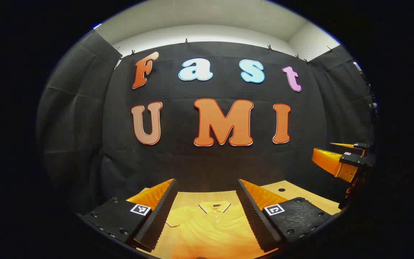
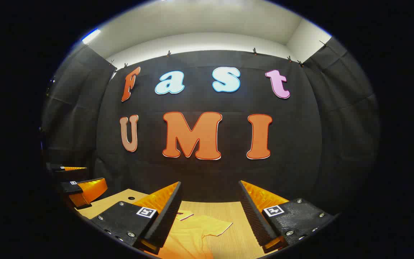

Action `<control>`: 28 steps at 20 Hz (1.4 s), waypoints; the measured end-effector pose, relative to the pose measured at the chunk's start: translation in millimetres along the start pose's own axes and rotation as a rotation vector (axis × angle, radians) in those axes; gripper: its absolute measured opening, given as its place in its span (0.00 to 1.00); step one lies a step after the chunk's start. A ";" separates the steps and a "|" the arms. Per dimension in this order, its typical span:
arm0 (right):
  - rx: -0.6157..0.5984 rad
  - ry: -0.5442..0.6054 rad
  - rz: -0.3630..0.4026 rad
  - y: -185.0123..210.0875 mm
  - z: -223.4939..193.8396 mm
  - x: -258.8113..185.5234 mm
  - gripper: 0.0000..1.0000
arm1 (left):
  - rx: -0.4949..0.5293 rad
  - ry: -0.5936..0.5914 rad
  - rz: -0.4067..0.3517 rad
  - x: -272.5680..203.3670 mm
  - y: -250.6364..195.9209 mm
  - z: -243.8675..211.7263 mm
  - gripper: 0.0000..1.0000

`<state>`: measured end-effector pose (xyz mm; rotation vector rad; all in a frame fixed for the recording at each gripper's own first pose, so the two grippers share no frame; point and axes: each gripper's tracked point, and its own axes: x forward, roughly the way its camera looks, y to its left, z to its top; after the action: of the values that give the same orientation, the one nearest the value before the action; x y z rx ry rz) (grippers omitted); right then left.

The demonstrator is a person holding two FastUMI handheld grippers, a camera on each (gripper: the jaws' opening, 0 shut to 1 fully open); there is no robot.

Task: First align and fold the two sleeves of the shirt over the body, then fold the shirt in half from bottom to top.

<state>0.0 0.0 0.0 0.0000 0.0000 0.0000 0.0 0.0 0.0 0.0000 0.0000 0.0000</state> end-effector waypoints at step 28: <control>-0.047 0.170 0.058 -28.0 -58.4 59.2 0.96 | 0.041 0.054 0.240 31.3 80.8 -7.2 0.98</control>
<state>59.2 -28.0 -58.4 -0.0465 0.1698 0.0578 31.3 80.8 -7.2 0.0406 0.0540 0.2398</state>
